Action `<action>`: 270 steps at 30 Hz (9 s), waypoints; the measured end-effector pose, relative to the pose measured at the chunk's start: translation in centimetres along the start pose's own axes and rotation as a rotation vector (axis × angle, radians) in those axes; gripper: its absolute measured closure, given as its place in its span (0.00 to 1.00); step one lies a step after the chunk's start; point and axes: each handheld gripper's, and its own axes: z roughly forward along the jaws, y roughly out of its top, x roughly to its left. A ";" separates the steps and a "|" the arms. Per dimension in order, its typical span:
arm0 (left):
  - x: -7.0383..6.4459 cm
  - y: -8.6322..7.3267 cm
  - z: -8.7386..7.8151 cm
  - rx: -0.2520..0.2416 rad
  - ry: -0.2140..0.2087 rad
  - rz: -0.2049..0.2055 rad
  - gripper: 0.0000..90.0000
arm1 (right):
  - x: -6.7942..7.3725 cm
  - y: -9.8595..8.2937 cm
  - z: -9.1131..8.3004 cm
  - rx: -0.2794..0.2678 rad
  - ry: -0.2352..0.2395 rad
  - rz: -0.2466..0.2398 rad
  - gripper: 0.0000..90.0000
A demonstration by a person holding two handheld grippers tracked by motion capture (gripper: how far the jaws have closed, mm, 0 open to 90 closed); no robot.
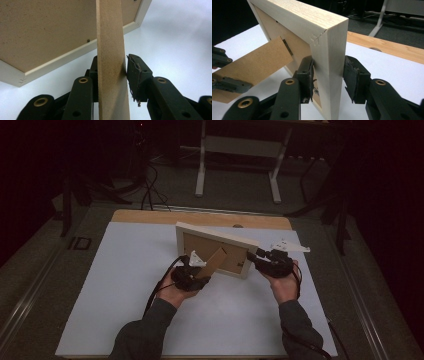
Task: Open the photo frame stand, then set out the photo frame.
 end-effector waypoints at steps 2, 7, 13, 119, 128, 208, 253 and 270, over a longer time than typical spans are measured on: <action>0.0 -0.2 0.0 -0.005 -0.002 -0.002 0.77 | -0.1 0.1 0.1 -0.002 0.019 0.004 0.65; 0.0 -0.5 0.0 -0.002 -0.002 -0.004 0.78 | -0.1 0.2 0.5 0.013 0.055 -0.024 0.60; 0.0 -0.8 0.1 -0.003 0.003 -0.013 0.79 | 0.3 0.0 0.8 0.012 0.066 -0.036 0.61; 1.7 -2.5 -3.8 -0.094 -0.012 -0.110 0.63 | 2.8 -2.0 0.1 0.061 0.202 -0.100 0.57; 2.4 -2.2 -4.7 -0.123 0.030 -0.162 0.64 | 2.3 -2.4 -0.4 0.071 0.192 -0.098 0.57; 4.3 1.7 -4.0 -0.171 0.114 -0.200 1.00 | 0.5 -1.3 2.3 0.114 0.178 -0.039 1.00; -0.6 3.9 -2.6 -0.160 0.051 -0.047 1.00 | 2.8 -1.1 1.0 0.064 0.243 -0.080 1.00; -0.2 4.1 -2.5 -0.157 0.046 -0.030 1.00 | 4.0 -0.9 0.3 0.051 0.268 -0.109 1.00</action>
